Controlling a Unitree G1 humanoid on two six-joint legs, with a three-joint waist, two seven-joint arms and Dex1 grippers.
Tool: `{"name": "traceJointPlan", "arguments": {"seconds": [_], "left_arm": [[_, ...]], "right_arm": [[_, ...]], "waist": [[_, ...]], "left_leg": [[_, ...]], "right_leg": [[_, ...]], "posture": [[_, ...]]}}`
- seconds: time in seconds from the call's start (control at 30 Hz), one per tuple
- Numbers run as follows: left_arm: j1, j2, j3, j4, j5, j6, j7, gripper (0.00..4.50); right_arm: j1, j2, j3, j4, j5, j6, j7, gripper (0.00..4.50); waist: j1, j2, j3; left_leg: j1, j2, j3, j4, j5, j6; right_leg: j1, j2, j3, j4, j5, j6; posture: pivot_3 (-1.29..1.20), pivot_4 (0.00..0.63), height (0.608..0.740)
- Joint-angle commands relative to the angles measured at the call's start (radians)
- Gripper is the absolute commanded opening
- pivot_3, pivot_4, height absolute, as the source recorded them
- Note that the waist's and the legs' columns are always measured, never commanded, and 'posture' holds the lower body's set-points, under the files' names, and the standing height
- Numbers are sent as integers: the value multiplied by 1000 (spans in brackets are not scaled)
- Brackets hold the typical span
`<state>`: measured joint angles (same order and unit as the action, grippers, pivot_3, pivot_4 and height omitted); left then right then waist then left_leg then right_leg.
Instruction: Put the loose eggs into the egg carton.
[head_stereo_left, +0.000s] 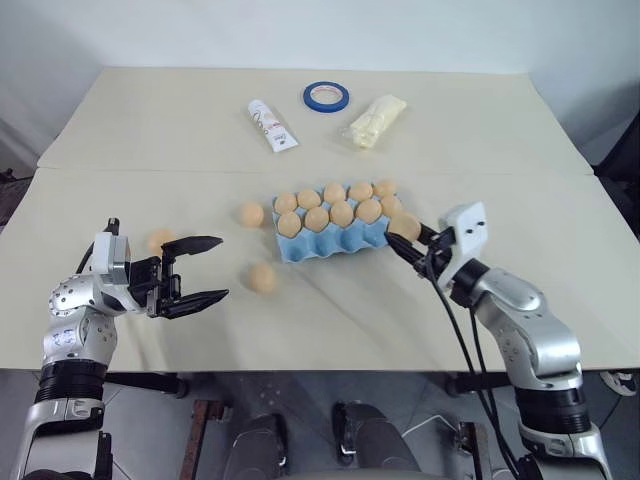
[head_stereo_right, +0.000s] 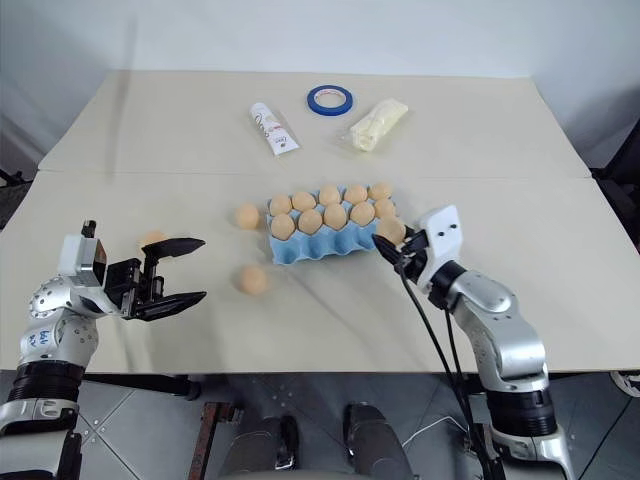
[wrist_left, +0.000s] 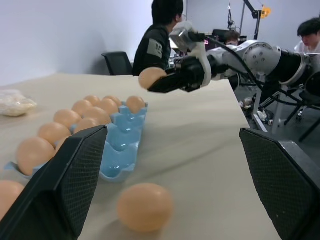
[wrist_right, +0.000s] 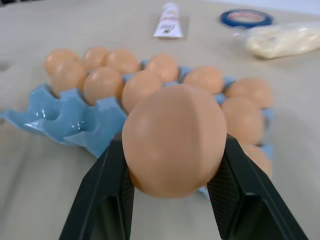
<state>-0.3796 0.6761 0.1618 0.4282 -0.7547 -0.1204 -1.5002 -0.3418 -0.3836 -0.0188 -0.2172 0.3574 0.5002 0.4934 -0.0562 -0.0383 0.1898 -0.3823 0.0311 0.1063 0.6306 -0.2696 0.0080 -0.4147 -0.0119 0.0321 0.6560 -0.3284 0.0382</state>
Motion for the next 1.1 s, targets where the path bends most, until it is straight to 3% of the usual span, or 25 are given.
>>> {"name": "traceJointPlan", "arguments": {"seconds": [0.03,0.4,0.7,0.97,1.1], "left_arm": [[0,-6,40,-24,20,15,5,4500],[28,-29,86,-71,62,29,50,4500],[38,-31,107,-81,75,33,52,4500],[36,-29,110,-81,81,36,61,4500],[37,-27,121,-88,84,31,81,4500]], "right_arm": [[-55,21,28,55,-41,-49,-9,1614],[-153,90,75,198,-116,-117,-3,1614],[-131,66,64,130,-101,-73,22,4485],[-118,35,46,95,-90,-62,39,4485],[-97,-17,14,56,-41,-100,132,4485]], "waist": [[0,0,0],[-3,0,0],[-3,0,0],[-3,0,0],[-2,0,0]], "left_leg": [[-1,0,0,0,0,0],[-4,0,0,1,0,0],[-4,0,-1,1,0,0],[-4,0,-1,1,0,0],[-4,0,-1,1,0,0]], "right_leg": [[-1,0,0,0,0,0],[-4,0,-1,2,0,0],[-4,0,-1,3,0,0],[-4,0,-1,3,0,0],[-4,0,-1,3,0,0]], "posture": [[0,150,740],[0,150,740],[0,150,740],[0,150,740],[0,150,740]]}}
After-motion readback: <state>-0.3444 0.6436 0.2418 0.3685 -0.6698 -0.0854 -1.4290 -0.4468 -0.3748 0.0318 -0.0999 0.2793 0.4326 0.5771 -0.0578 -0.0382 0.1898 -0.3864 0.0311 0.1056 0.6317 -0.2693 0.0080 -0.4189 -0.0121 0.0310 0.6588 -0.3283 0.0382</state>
